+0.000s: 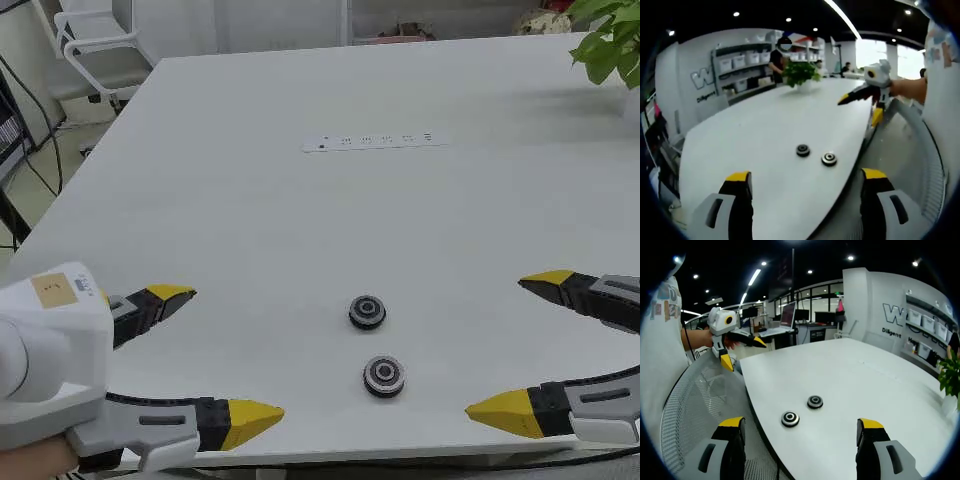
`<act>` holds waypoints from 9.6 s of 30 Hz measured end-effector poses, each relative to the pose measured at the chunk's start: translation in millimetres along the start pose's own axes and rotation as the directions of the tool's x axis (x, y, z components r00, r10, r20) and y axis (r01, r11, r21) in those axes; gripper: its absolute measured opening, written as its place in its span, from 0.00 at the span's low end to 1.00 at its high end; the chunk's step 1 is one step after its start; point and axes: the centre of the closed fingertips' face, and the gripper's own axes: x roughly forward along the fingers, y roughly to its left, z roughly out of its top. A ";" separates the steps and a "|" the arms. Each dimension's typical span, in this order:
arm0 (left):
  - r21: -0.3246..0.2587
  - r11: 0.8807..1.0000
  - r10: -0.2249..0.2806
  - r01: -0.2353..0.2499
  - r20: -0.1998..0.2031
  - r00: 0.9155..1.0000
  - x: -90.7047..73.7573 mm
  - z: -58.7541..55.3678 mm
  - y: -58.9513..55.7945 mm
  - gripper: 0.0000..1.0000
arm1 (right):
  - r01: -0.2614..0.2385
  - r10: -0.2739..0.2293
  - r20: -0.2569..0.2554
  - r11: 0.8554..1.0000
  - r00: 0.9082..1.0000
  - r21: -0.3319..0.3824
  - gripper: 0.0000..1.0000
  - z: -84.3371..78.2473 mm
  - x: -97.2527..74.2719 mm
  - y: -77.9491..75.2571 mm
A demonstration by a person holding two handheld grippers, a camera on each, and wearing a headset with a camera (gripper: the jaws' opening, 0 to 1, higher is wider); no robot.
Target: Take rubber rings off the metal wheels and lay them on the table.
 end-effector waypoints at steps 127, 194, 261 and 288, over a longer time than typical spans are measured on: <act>0.198 0.942 -0.245 0.272 -0.150 0.958 92.2 -8.8 -13.2 0.67 | -0.217 0.200 -0.139 0.968 0.970 -0.123 0.64 -47.8 75.1 -11.3; 0.189 0.863 -0.422 0.468 -0.240 0.874 160.3 -25.3 -70.6 0.19 | -0.370 0.331 -0.229 0.917 0.915 -0.153 0.42 -59.8 100.8 3.1; 0.222 0.895 -0.351 0.388 -0.186 0.918 164.1 -22.8 -66.0 0.13 | -0.373 0.349 -0.205 0.923 0.914 -0.095 0.15 -67.5 100.6 9.2; 0.229 0.896 -0.342 0.381 -0.191 0.920 164.3 -23.3 -65.0 0.13 | -0.305 0.321 -0.192 0.946 0.927 0.111 0.00 -67.7 96.9 -0.6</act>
